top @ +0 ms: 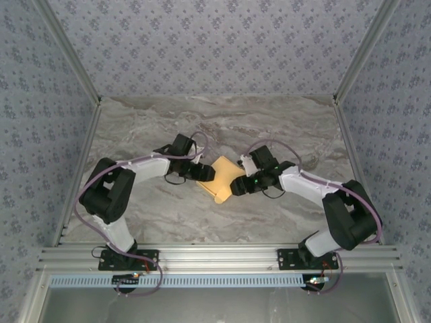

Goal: Fold the paper box

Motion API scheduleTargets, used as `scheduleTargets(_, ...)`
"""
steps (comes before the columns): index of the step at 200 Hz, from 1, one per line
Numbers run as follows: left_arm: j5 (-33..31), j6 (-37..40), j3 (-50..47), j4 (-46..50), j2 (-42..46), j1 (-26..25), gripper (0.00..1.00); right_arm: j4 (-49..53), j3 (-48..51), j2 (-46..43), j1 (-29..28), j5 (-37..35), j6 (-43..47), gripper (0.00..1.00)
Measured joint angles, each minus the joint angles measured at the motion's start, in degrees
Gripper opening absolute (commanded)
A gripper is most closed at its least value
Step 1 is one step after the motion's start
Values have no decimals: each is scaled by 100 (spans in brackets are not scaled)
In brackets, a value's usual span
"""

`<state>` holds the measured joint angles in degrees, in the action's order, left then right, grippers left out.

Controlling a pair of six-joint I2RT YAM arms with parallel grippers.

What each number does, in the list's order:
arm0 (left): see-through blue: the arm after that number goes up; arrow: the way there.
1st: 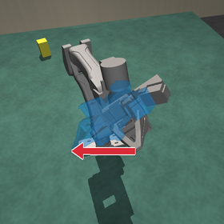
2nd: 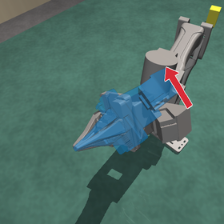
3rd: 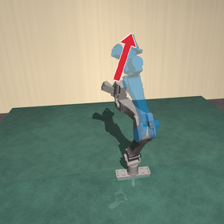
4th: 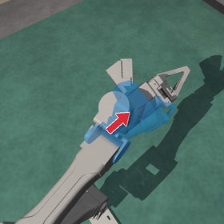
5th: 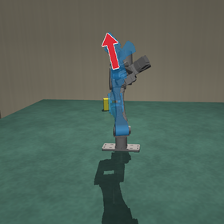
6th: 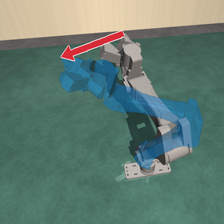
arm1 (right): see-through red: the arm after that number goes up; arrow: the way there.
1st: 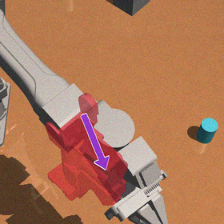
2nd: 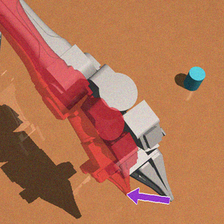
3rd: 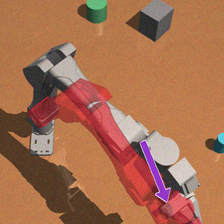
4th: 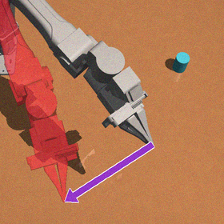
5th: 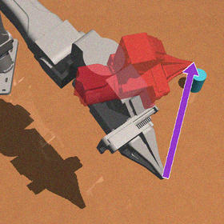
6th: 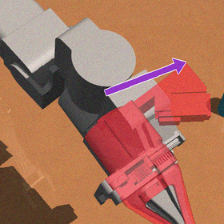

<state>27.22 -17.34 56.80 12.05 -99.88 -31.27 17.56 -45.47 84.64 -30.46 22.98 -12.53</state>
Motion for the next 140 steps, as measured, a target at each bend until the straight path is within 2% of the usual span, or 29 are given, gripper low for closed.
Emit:
scheduleTargets(57, -361, 4, -101, -24, 334, 0, 66, -195, 258, -195, 210, 341, -225, 62)
scheduleTargets(108, -411, 103, 179, 28, -87, 0, 61, -992, 752, -323, 251, 522, -1364, 61)
scheduleTargets(140, -404, 96, 179, 20, -131, 0, 57, -1738, 1237, -348, 323, 640, -2015, 54)
